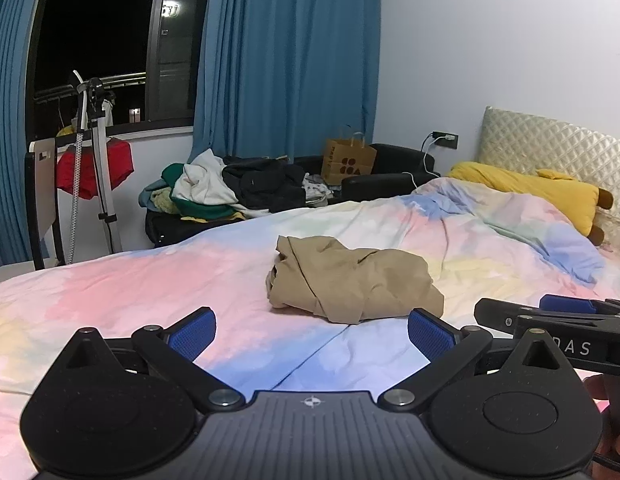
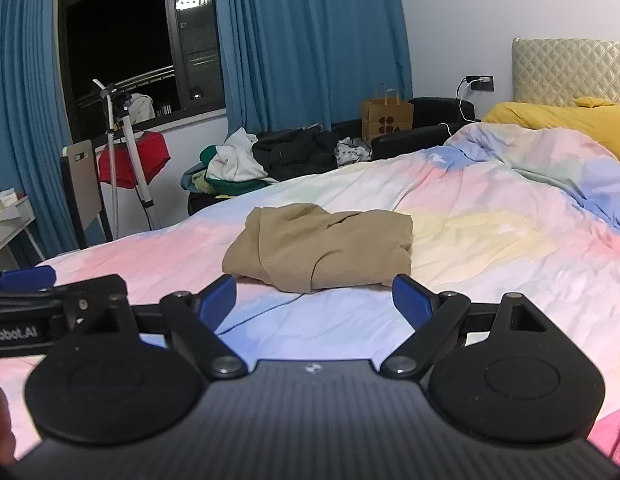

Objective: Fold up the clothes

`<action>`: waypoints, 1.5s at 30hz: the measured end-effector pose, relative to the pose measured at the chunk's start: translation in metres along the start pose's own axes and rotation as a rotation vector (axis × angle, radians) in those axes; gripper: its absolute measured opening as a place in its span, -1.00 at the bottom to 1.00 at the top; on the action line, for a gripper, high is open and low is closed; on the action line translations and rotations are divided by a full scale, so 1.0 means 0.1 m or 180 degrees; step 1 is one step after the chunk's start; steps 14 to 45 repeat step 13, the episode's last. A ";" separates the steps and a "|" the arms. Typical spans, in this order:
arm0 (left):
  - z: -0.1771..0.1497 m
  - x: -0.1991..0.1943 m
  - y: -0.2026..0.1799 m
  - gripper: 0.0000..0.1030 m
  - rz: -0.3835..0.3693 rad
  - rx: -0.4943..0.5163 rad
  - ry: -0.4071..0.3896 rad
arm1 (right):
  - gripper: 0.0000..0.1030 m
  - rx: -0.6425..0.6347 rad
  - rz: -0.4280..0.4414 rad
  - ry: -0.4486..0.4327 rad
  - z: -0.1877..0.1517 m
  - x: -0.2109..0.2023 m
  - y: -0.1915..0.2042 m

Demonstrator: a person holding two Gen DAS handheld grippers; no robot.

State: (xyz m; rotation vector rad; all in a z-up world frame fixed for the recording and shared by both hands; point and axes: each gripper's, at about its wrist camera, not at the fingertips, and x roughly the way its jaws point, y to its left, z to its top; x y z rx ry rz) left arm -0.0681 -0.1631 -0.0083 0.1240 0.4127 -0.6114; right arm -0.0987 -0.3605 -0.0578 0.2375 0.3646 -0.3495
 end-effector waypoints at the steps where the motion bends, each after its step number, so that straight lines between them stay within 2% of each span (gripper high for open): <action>1: 0.00 0.00 0.00 0.99 0.0020 -0.0004 0.0000 | 0.68 -0.0010 0.0003 0.0003 0.00 0.00 0.01; 7: -0.01 -0.01 -0.02 0.99 0.0096 0.0018 0.0000 | 0.68 -0.0031 -0.0011 0.0012 0.01 0.01 0.02; 45: -0.01 -0.02 -0.01 0.99 0.0076 0.0002 -0.0003 | 0.68 -0.0015 -0.0011 0.0014 0.01 0.01 0.01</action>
